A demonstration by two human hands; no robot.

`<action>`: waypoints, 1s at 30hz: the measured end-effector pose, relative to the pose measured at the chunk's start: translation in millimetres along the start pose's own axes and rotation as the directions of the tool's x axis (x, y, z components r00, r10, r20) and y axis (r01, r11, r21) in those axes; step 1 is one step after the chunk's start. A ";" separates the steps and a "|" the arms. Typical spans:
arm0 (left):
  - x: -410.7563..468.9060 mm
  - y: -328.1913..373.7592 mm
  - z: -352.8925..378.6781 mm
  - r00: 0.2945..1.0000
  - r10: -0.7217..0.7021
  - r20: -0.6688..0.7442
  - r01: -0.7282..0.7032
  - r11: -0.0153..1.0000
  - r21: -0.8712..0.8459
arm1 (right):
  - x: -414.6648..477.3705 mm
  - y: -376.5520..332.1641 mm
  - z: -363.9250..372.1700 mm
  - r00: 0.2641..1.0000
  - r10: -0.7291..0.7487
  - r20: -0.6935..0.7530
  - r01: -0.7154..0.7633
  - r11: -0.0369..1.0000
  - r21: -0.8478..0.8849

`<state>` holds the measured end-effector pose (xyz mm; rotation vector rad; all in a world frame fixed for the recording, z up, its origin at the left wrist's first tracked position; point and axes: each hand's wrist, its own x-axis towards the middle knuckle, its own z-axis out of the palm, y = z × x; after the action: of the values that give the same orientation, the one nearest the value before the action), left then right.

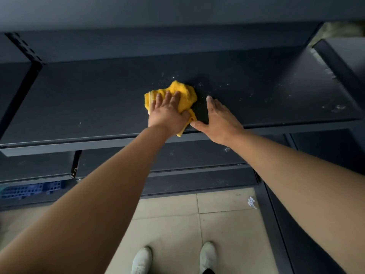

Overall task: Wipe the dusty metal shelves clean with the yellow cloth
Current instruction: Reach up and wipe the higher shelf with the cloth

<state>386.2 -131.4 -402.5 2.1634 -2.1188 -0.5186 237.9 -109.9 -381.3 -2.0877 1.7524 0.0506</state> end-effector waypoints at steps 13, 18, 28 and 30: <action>-9.0 -93.7 -25.8 0.989 -0.124 -0.077 0.121 0.992 -0.042 | 10.6 -29.0 -0.5 0.995 -0.058 -0.075 0.055 0.997 -0.047; -10.8 -138.1 -38.0 0.955 -0.280 -0.097 0.275 0.960 -0.058 | 19.4 -43.8 2.3 0.996 -0.055 -0.067 0.051 0.997 -0.057; 8.9 -89.9 -25.9 0.980 -0.189 -0.062 0.186 0.981 -0.048 | 15.0 -16.3 3.8 0.995 0.021 -0.095 -0.025 0.998 -0.049; 14.3 -65.0 -18.7 0.992 -0.118 -0.053 0.116 0.993 -0.036 | 14.3 -11.2 3.2 0.995 0.035 -0.094 -0.038 0.999 -0.033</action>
<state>453.8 -145.9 -405.9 2.2664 -1.9516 -0.4919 252.3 -120.9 -385.2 -2.1137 1.8572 -0.0065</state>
